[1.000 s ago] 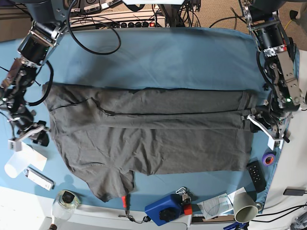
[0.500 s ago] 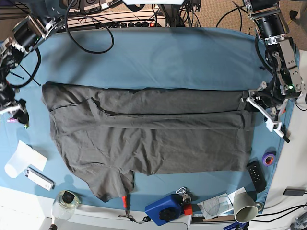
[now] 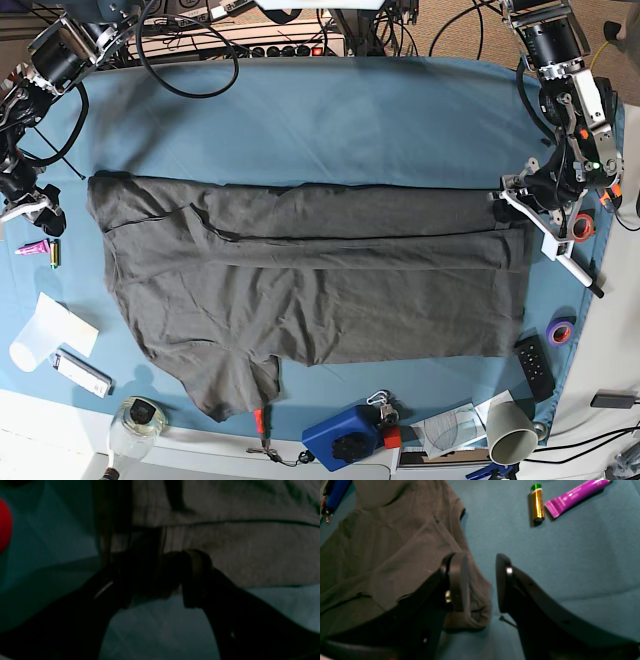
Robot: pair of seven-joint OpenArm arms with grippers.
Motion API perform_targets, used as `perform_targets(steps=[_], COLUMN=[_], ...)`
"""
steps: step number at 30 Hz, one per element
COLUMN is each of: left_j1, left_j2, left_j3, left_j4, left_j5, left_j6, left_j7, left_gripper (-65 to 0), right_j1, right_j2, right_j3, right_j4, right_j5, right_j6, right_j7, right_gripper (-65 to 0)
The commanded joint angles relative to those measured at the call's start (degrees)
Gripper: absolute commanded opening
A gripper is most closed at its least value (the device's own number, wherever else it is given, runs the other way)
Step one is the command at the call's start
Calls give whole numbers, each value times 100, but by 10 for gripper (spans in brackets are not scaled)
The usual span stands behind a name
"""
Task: Fold the T-shirt properly
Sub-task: 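Regrasp the folded edge with both grippers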
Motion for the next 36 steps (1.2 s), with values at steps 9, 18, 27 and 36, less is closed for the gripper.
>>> perform_targets(steps=[9,18,27,36], left_j1=[-72,-72,-72,-74], left_j2=[-46,-48,-48,-46], left_j3=[-4,-4,-4,-4], left_j4=[-195,-195,-192,-192], left_j5=[133,-4,-24,-166], left_j6=[72,70,70,68], left_j7=[79,166,247,247], left_gripper=[-347,-347,-347,-347], right_j1=[26,-33,-31,-33], right_j2=[146,101,101,98], right_j3=[22,-249,-531,-531], right_j4=[72,-46,-1287,-2157], right_j5=[-120,-118,83,271], right_j6=[-251,-358,-282,20], right_j7=[87,52,219,142], right_gripper=[-452,-452,-452,-452])
